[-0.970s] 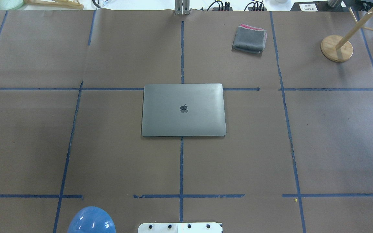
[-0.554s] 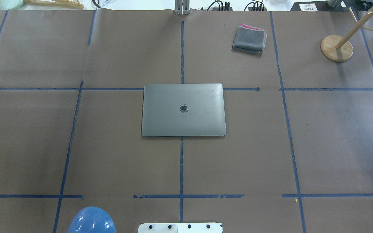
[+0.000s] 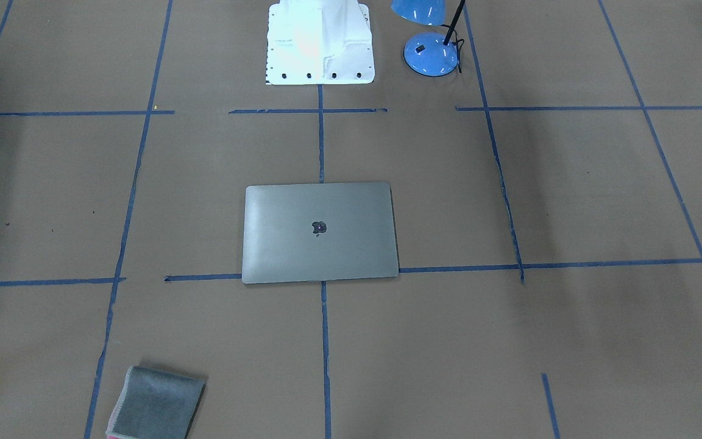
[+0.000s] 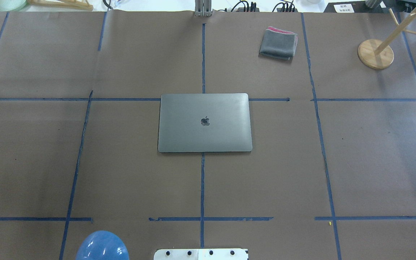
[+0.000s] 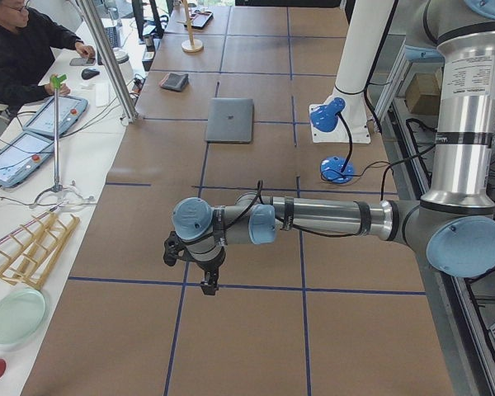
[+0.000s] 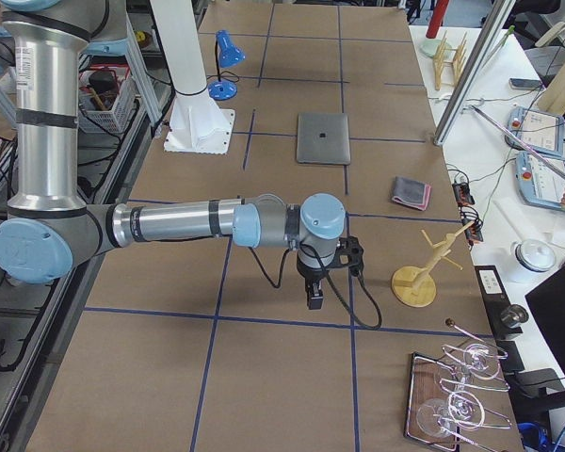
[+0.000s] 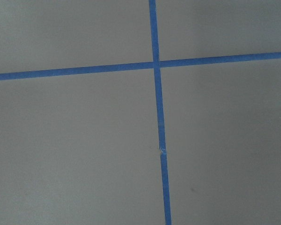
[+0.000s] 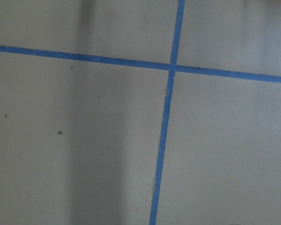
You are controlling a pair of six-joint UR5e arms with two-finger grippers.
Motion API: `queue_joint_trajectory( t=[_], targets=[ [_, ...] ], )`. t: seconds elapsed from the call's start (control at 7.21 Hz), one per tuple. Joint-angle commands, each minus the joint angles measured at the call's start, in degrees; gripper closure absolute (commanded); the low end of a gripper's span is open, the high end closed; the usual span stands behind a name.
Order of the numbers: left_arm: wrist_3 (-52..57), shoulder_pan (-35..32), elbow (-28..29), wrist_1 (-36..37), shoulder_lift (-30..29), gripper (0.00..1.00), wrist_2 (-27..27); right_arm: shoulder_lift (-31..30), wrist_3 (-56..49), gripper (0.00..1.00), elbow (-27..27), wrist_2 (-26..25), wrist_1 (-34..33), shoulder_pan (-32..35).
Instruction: Close laptop
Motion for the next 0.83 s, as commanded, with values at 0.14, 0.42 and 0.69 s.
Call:
queue_joint_trajectory(
  t=[0.14, 0.42, 0.69],
  targets=[
    [-0.11, 0.03, 0.00, 0.01, 0.03, 0.01, 0.00, -0.69, -0.10, 0.00, -5.56, 3.45, 0.04, 4.24],
    [-0.11, 0.03, 0.00, 0.01, -0.06, 0.00, 0.08, -0.60, -0.01, 0.00, -5.40, 3.53, 0.04, 4.51],
    [-0.11, 0.03, 0.00, 0.01, -0.06, 0.00, 0.09, -0.60, -0.10, 0.00, -5.13, 3.53, 0.12, 4.86]
  ],
)
